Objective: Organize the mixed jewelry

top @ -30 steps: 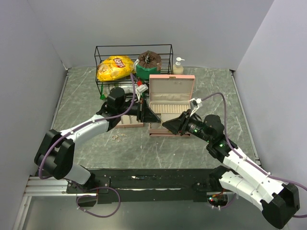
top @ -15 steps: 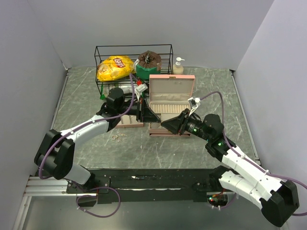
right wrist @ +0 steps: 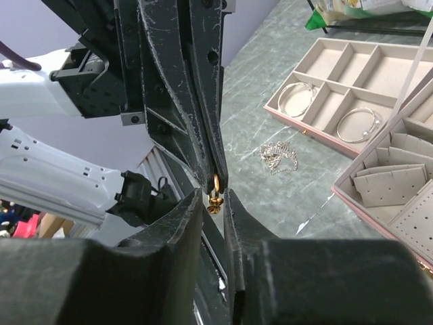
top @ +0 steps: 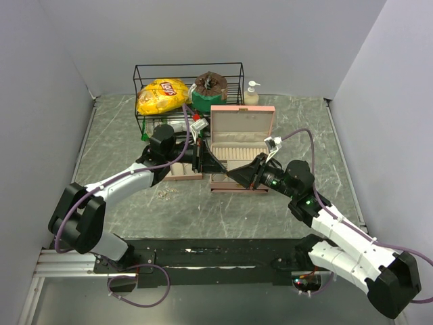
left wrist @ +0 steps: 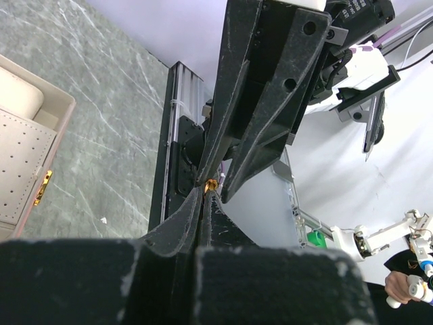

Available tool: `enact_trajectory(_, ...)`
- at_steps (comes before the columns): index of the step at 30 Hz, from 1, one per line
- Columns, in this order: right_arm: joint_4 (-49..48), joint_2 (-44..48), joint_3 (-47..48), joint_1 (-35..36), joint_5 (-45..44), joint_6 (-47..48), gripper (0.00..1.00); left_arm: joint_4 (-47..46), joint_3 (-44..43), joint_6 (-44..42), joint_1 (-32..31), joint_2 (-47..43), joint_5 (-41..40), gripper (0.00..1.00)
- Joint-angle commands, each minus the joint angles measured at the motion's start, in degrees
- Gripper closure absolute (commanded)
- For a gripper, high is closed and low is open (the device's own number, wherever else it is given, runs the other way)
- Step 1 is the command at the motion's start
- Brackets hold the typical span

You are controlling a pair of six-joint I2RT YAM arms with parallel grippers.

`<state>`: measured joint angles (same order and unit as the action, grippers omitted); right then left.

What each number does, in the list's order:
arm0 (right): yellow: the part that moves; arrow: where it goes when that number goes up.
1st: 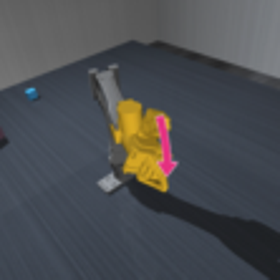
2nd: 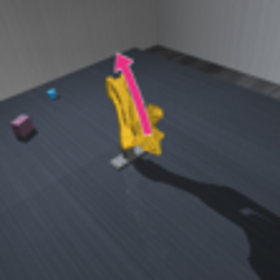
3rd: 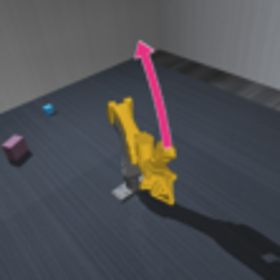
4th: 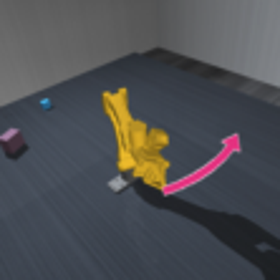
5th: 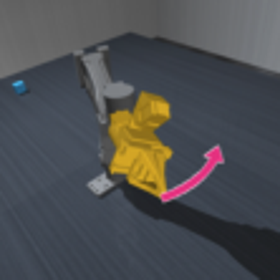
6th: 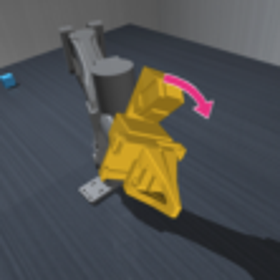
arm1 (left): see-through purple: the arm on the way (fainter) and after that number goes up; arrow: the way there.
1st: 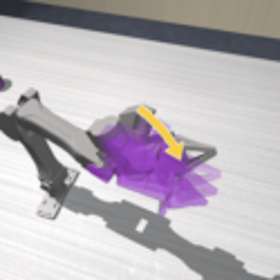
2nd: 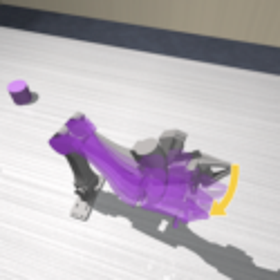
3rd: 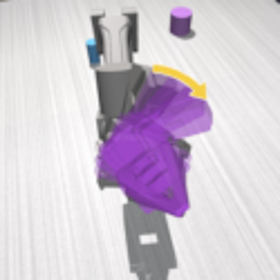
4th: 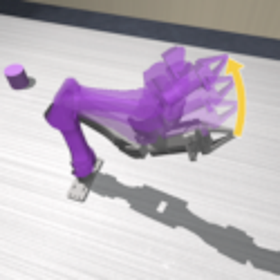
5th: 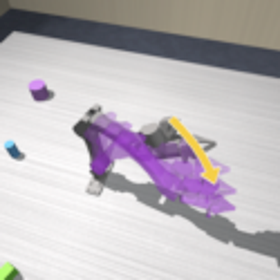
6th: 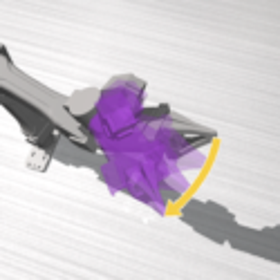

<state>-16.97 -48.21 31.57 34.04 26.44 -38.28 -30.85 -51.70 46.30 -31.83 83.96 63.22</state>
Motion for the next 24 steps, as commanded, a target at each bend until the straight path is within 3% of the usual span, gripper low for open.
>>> enact_trajectory(1,-4.38,0.13,0.07,-0.29,1.69,-0.30,0.75,-2.55,0.29,-0.25,-0.33,-0.82,0.59,0.99)
enact_trajectory(5,-4.21,-0.05,0.24,-0.29,1.51,-0.30,0.80,-2.28,0.02,-0.43,-0.42,-0.73,0.50,0.99)
enact_trajectory(12,-4.12,0.66,0.59,-0.29,0.63,-0.65,0.95,-2.28,-0.15,-0.42,-0.60,-0.20,0.41,0.99)
enact_trajectory(19,-3.77,0.66,1.38,-0.29,1.16,-1.09,1.00,-0.71,-0.68,-1.30,-0.77,0.24,-0.73,0.98)
enact_trajectory(20,-3.25,0.66,1.65,-0.29,0.90,-0.48,1.00,0.69,-1.20,-2.26,-0.77,0.24,-1.60,0.94)
enact_trajectory(24,3.50,1.01,3.67,-0.20,-2.70,2.15,1.00,3.69,-1.73,-4.64,-0.69,-0.99,-4.68,0.64)
